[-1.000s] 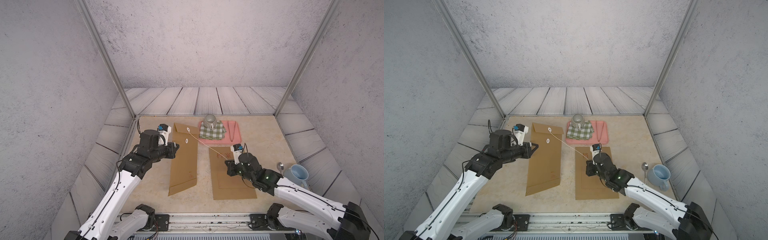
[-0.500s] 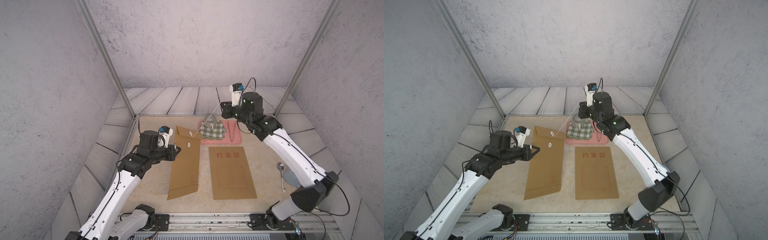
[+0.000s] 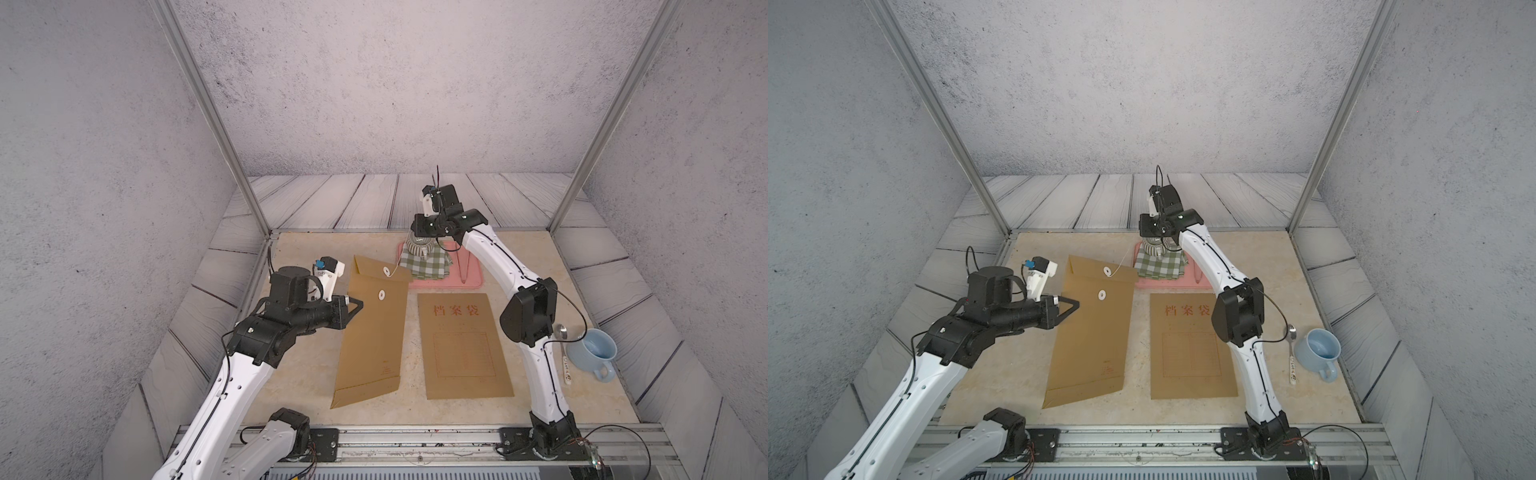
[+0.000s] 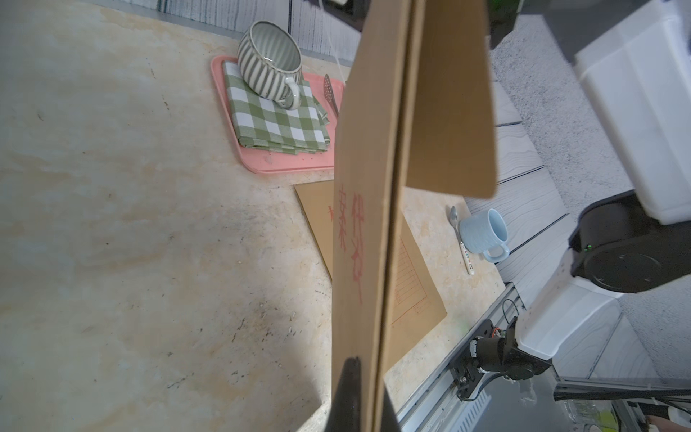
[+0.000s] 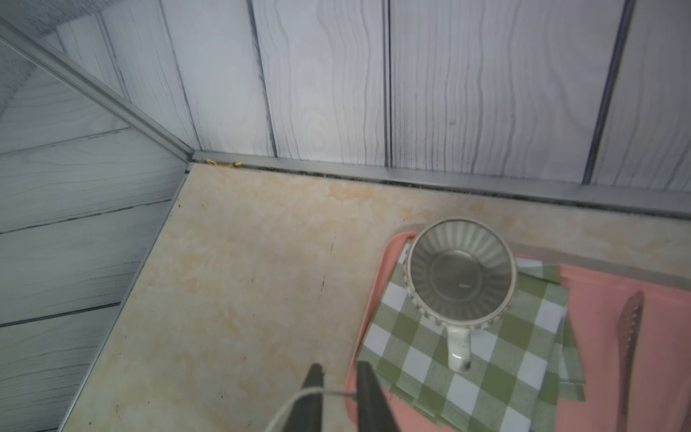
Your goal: Open the file bag
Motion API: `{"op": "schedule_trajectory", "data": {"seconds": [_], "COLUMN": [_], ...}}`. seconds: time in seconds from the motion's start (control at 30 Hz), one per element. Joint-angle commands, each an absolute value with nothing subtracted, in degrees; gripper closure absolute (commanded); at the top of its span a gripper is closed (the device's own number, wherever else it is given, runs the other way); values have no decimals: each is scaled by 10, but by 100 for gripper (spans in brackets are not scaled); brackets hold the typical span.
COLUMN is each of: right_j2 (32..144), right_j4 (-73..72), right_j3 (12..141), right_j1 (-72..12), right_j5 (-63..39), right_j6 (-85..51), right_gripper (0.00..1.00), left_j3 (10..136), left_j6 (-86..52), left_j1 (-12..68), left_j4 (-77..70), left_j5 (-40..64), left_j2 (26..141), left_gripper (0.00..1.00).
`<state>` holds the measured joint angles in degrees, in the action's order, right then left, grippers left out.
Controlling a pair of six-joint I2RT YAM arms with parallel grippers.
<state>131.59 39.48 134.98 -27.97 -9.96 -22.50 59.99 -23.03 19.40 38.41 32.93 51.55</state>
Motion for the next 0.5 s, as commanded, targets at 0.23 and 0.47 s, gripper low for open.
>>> {"op": "schedule_trajectory", "data": {"seconds": [0.23,0.47], "right_j2": [1229,1087], "right_j4": [422,422], "right_j3": [1199,1095], "right_j1": [-233,-178], "right_j5": [-22,16], "right_j6": [-256,-234], "right_gripper": [6,4], "left_j3": [593,589], "left_j6": [-291,-312], "left_j1": [147,123], "left_j4": [338,334], "left_j5": [394,400], "left_j2": [492,501], "left_gripper": [100,100]}}
